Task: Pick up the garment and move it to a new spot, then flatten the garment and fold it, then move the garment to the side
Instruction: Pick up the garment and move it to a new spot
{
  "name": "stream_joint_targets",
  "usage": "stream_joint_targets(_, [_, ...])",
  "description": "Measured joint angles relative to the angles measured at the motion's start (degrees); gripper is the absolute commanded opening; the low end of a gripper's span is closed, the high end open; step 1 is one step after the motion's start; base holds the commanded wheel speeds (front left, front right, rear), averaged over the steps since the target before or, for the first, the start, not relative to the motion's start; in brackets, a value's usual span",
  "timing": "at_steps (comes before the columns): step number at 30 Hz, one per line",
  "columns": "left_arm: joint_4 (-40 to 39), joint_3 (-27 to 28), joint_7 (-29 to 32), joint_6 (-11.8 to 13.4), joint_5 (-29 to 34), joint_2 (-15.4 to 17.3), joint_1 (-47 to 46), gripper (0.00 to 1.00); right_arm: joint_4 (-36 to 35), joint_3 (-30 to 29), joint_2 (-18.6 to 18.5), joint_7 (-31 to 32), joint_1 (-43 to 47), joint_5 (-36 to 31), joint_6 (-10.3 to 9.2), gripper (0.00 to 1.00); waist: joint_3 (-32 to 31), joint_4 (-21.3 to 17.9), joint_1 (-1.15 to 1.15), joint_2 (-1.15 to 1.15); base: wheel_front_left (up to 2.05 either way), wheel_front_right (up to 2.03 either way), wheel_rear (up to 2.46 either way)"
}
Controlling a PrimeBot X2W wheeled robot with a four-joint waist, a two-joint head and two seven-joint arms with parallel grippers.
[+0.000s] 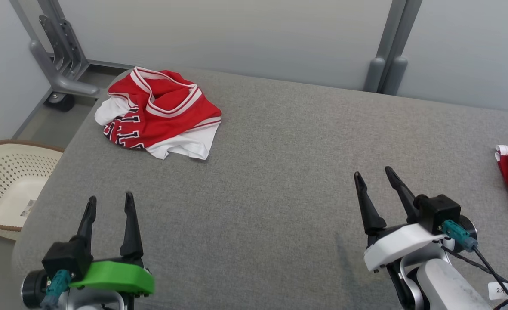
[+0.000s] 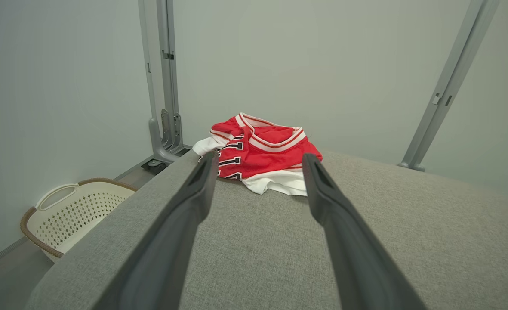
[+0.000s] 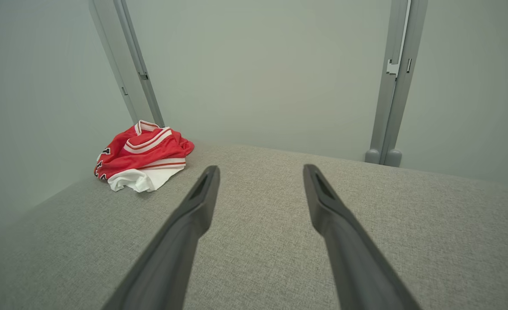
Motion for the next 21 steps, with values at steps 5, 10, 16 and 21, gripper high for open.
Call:
stream_joint_targets(5, [0.7,0.1,1.7,0.0,0.3,0.1,-5.4,1.0,-0.4,-0.1,-1.5,0.1,-2.8,-0.9,0.52,1.0,2.4,-0.9,0.0,0.0,0.0,0.0,0.0])
stream_joint_targets(10, [3.0,0.6,3.9,0.0,0.3,0.3,-11.4,1.0,-1.6,0.4,-2.2,0.5,-6.6,-1.8,1.37,1.0,5.2,-2.2,0.0,0.0,0.0,0.0,0.0])
stream_joint_targets(16, [6.6,2.7,6.7,0.0,0.1,0.3,-19.2,1.0,-3.2,0.7,-3.1,1.4,-10.4,-3.0,2.36,1.0,9.0,-4.2,0.0,0.0,0.0,0.0,0.0])
stream_joint_targets(21, [10.1,5.5,8.9,0.0,-0.3,0.1,-26.0,1.0,-4.9,0.9,-3.3,1.7,-13.3,-3.5,3.03,1.0,12.4,-6.3,0.0,0.0,0.0,0.0,0.0])
